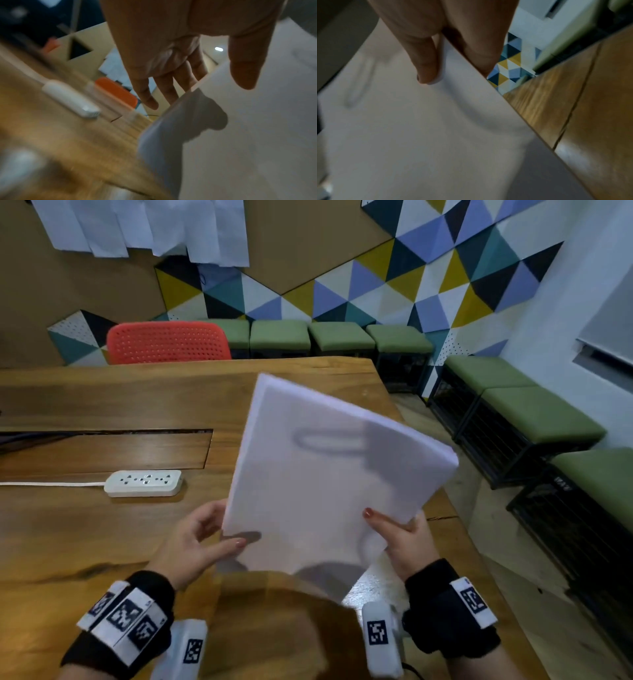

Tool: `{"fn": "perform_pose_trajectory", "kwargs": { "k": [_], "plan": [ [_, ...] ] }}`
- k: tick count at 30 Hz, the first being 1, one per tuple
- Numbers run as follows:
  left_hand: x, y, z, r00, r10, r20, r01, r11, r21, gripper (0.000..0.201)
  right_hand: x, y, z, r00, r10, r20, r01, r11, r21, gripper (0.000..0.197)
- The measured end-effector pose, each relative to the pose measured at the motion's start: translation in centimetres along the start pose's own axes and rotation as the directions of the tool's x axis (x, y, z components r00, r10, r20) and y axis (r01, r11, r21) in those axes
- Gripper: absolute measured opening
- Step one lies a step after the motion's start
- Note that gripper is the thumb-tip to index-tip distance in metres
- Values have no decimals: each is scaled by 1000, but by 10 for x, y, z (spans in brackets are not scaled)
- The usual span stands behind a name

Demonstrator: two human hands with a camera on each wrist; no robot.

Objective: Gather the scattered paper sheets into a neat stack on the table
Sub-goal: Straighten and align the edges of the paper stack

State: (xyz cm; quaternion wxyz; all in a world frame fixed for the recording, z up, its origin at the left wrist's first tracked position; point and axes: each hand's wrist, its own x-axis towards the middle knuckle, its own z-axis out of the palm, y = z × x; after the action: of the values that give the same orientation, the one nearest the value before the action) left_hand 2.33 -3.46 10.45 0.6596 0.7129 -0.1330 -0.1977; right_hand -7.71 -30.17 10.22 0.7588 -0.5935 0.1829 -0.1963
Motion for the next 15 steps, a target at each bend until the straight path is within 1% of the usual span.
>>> {"fn": "perform_pose_trajectory", "kwargs": {
  "k": [1, 2, 3, 4, 5, 7, 10, 13, 15],
  "plan": [
    [0, 3, 5, 1000, 13, 3, -13, 998, 57, 83, -1, -2, 4, 998, -16, 58, 18, 999, -34, 20],
    [2, 5, 12, 999, 23, -24, -22, 999, 45, 65, -1, -4, 8, 993, -30, 111, 39, 996, -81, 23],
    [2, 6, 19, 998, 27, -60, -27, 1000, 3, 43, -2, -3, 11, 991, -34, 133, 50, 992, -119, 28],
    [3, 6, 24, 996, 36, -82, -38, 999, -18, 25, -3, -3, 13, 988, -41, 147, 61, 989, -136, 30],
    [3, 4, 29, 994, 50, -98, -52, 999, -15, 19, -3, 0, 14, 989, -43, 140, 63, 987, -147, 30],
    [2, -5, 35, 992, 47, -114, -44, 999, 31, 19, -4, 9, 13, 994, -27, 109, 46, 982, -181, 28],
    [-1, -24, 40, 992, -17, -122, 24, 998, 55, 24, -7, 21, 16, 996, 43, 76, -24, 973, -229, 28],
    [-1, -32, 42, 987, -45, -154, 51, 998, 31, 22, -10, 23, 20, 996, 60, 70, -39, 963, -267, 27],
    [0, -28, 42, 980, -62, -187, 60, 998, -18, 15, -10, 22, 19, 997, 39, 68, -20, 964, -266, 30]
  ]
}}
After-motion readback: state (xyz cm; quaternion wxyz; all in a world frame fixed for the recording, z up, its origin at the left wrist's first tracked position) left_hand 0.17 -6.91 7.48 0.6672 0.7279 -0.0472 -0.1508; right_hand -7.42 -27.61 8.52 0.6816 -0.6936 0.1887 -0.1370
